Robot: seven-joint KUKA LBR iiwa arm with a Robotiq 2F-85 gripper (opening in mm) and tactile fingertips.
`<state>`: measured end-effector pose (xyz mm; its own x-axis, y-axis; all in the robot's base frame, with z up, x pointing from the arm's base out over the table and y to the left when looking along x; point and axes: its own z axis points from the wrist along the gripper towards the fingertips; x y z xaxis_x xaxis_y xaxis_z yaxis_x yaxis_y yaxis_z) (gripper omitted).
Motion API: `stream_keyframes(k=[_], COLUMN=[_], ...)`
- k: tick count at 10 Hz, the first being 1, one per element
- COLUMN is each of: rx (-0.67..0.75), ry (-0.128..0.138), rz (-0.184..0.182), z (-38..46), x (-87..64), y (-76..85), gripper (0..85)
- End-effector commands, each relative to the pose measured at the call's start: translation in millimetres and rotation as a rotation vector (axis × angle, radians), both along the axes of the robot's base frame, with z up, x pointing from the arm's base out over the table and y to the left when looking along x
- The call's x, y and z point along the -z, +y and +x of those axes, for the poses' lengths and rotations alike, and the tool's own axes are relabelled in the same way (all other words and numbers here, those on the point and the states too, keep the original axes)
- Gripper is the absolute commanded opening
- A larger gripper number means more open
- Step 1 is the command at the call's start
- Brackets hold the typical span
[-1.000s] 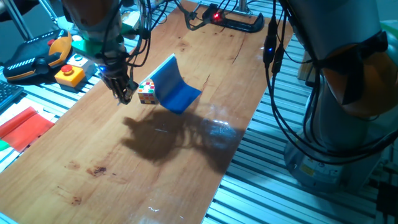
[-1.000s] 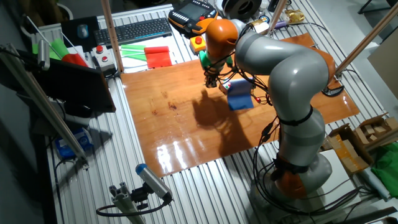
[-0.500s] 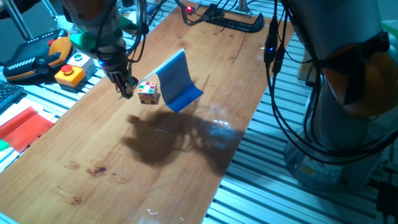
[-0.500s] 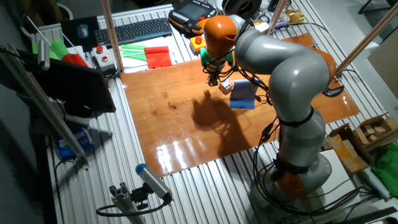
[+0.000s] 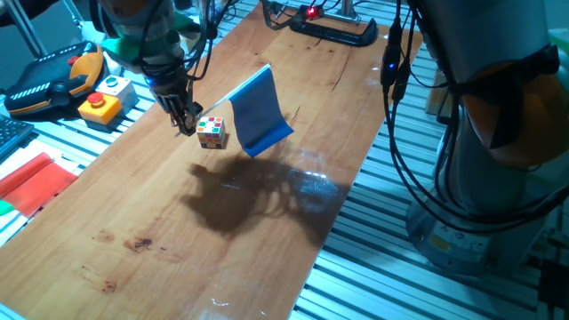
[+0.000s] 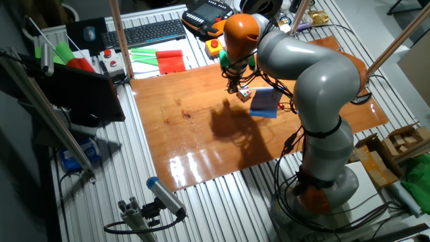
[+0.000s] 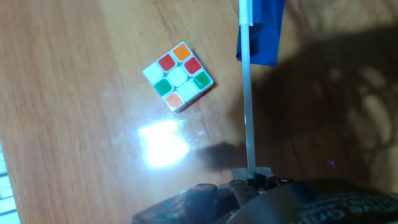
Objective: Wave the flag
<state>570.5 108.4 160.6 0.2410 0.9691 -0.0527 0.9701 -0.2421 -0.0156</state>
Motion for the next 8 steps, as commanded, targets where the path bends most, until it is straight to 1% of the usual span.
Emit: stream_keyframes(k=[1,2,3,4,6,7,8], rx=[-0.003,-0.011,-0.016,-0.015,0.003,0.021,0.045], ry=[0.001,-0.002,-0.011,-0.023,-0.056,-0.066,-0.072], rz=[-0.005,-0.005,0.0,-0.002,-0.003,0.0,0.013], z=[0.2,0.7,0.7,0.7,0.7,0.7,0.7], x=[0.3,0.7,0.7,0.7,0.7,0.7,0.7], y=[0.0,-0.4,-0.4,-0.4,-0.4,-0.4,-0.4], gripper=[0.7,0.7,0.7,0.7,0.7,0.7,0.7])
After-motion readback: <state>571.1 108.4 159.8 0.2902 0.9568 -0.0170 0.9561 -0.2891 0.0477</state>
